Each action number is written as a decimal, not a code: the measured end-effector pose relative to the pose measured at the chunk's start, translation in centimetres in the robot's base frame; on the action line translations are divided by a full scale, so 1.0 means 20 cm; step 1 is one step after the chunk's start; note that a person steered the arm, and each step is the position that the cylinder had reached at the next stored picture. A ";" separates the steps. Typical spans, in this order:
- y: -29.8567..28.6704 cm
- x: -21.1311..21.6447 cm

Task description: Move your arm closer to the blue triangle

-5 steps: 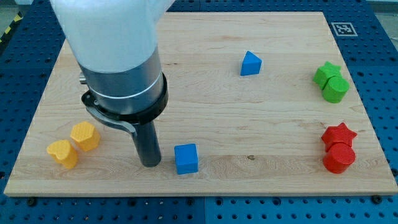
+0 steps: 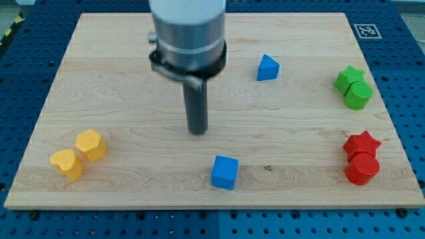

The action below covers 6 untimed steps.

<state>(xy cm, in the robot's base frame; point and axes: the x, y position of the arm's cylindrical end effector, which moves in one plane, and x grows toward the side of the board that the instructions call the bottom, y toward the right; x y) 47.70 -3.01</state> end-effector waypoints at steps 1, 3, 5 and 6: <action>0.06 -0.39; 0.61 -0.90; 0.93 -0.76; 0.78 -0.75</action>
